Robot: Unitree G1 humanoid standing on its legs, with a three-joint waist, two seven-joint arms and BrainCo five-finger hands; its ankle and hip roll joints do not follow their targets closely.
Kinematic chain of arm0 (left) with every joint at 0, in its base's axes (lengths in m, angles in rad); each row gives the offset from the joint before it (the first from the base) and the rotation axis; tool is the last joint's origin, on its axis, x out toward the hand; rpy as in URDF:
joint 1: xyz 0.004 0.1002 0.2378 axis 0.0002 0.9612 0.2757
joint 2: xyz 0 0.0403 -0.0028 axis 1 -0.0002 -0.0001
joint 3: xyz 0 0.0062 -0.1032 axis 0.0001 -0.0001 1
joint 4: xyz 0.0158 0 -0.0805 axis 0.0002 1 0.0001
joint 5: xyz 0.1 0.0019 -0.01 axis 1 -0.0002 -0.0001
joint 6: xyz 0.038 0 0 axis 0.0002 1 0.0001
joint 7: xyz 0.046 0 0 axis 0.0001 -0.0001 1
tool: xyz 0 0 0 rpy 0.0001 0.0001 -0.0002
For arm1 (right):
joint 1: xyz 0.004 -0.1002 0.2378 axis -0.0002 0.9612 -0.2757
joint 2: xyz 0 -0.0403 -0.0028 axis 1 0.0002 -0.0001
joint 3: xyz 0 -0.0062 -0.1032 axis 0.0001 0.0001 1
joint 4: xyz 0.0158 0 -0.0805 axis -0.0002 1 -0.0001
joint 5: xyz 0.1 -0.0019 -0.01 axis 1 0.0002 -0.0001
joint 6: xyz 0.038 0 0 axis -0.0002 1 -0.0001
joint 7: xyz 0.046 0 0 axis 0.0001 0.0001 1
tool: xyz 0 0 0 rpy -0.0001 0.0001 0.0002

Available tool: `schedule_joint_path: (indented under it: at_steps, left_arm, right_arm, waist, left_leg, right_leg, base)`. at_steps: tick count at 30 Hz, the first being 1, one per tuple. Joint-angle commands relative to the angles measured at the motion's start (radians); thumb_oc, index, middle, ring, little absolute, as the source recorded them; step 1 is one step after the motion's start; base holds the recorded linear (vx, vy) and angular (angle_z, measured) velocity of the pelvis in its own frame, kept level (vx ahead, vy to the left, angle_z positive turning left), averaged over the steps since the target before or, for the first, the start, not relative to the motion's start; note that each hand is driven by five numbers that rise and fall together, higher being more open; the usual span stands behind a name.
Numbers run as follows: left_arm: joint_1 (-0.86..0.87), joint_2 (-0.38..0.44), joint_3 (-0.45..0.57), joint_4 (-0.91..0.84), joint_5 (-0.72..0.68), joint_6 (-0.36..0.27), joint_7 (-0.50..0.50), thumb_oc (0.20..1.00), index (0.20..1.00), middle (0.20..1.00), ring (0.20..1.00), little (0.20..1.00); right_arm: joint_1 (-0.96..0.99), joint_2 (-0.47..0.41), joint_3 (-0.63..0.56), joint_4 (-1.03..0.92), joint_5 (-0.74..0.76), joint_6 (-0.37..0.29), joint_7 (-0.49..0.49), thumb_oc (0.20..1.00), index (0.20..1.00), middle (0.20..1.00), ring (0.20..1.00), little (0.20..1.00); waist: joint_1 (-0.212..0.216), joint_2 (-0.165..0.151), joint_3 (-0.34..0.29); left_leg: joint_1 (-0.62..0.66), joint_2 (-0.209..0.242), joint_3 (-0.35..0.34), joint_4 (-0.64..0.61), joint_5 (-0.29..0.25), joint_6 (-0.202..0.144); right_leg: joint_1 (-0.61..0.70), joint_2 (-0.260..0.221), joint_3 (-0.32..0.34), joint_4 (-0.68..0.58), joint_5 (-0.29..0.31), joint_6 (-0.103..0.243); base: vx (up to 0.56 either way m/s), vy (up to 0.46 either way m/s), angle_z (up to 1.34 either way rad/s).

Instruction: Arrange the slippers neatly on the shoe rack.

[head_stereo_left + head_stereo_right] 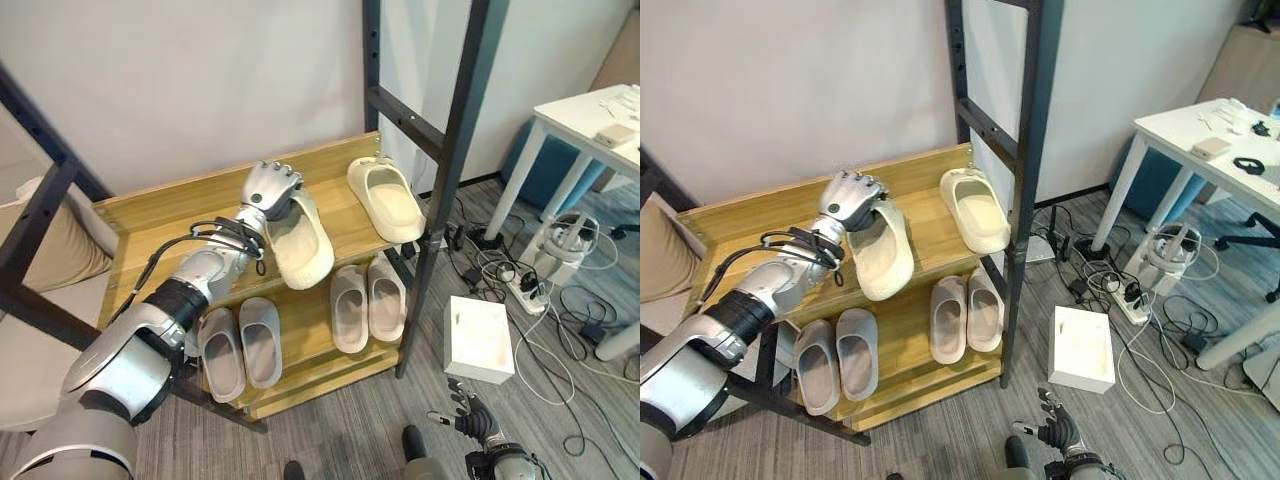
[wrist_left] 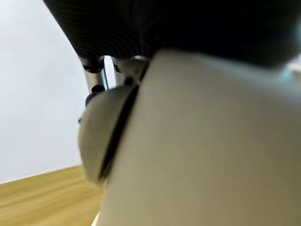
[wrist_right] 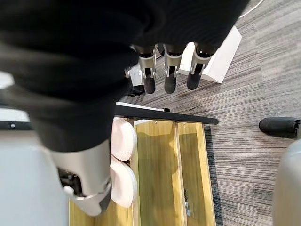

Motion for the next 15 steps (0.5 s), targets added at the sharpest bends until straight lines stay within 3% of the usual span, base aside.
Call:
schedule_joint_path:
  at_steps: [1, 5, 15]
  left_arm:
    - [-0.23, 0.021, 0.026, 0.113, 0.037, 0.038, 0.056, 0.2, 0.2, 0.2, 0.2, 0.2]
    - [-0.308, -0.006, -0.04, 0.226, 0.043, 0.053, 0.065, 0.2, 0.2, 0.2, 0.2, 0.2]
    - [-0.414, -0.013, -0.116, 0.393, -0.006, 0.069, 0.059, 0.2, 0.2, 0.2, 0.2, 0.2]
  right_arm:
    - [-0.038, -0.018, -0.006, -0.093, 0.033, -0.051, -0.013, 1.0, 1.0, 1.0, 1.0, 1.0]
    - [-0.031, -0.044, -0.019, -0.112, 0.047, -0.059, -0.019, 1.0, 1.0, 1.0, 1.0, 1.0]
    - [-0.029, -0.067, -0.031, -0.13, 0.075, -0.068, -0.017, 1.0, 1.0, 1.0, 1.0, 1.0]
  waist:
    - [-0.028, -0.03, 0.052]
    - [-0.063, -0.023, 0.061]
    - [-0.097, -0.019, 0.067]
  left_leg:
    - [0.103, 0.018, 0.014, 0.001, -0.11, -0.027]
    - [0.099, 0.022, 0.037, 0.001, -0.107, -0.029]
    - [0.08, 0.027, 0.063, 0.001, -0.097, -0.034]
  right_leg:
    - [0.077, -0.031, -0.017, 0.008, -0.13, 0.059]
    - [0.047, -0.027, 0.011, 0.011, -0.122, 0.062]
    - [0.004, -0.016, 0.037, 0.016, -0.109, 0.064]
  base:
    - [-0.01, 0.003, -0.08]
    - [-0.02, 0.004, -0.21]
    - [-0.01, -0.005, -0.12]
